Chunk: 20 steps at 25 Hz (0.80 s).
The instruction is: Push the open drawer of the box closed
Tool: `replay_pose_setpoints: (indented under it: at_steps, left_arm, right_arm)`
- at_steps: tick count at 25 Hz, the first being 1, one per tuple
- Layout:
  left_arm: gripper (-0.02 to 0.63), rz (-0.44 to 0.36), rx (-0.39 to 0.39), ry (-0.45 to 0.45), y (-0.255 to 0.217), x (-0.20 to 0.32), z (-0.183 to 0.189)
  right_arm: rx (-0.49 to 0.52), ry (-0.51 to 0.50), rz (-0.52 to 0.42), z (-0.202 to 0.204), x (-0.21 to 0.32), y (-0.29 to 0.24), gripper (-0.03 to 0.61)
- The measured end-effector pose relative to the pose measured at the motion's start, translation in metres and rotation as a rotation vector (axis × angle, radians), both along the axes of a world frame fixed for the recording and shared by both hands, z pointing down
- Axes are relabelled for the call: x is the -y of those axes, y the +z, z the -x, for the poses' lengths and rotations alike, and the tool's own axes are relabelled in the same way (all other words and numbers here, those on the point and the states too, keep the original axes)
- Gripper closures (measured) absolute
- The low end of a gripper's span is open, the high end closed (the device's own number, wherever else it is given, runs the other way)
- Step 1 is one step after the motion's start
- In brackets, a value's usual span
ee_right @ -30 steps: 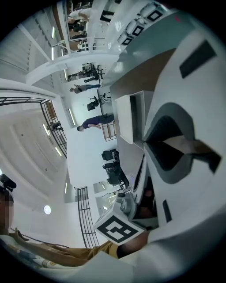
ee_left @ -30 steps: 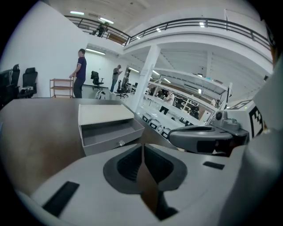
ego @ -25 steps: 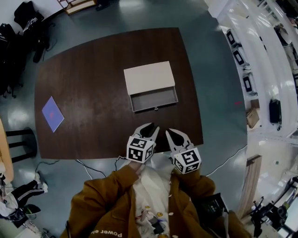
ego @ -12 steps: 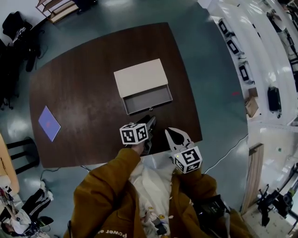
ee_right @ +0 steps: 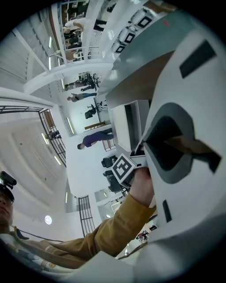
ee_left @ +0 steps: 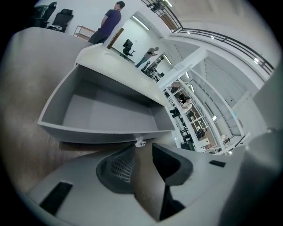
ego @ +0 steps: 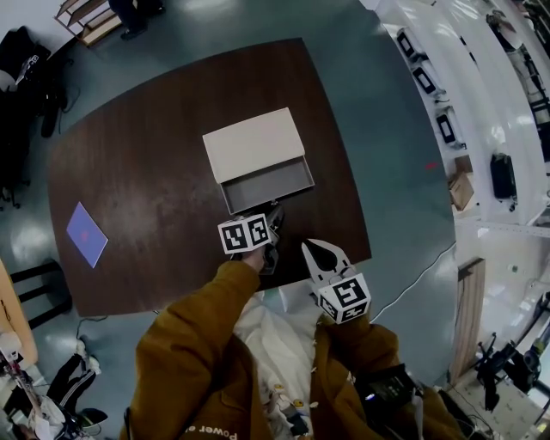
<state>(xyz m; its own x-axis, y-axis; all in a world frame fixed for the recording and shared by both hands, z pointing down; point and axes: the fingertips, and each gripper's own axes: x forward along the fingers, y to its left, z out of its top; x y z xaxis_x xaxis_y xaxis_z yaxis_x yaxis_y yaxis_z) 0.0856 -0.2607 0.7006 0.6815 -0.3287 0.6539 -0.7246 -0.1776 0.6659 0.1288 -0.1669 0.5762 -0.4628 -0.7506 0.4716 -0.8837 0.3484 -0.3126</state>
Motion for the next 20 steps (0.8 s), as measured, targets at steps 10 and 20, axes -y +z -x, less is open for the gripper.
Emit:
replay_pose_setpoints:
  at_steps: [10, 20]
  left_arm:
    - [0.543, 0.028, 0.057, 0.015, 0.0091, 0.0096, -0.0028]
    - [0.545, 0.037, 0.081, 0.022, 0.0053, 0.0111, -0.0016]
  right_arm:
    - [0.007, 0.015, 0.002, 0.0005, -0.0001, -0.0005, 0.575]
    - [0.009, 0.006, -0.009, 0.0035, 0.0052, -0.0028, 0.575]
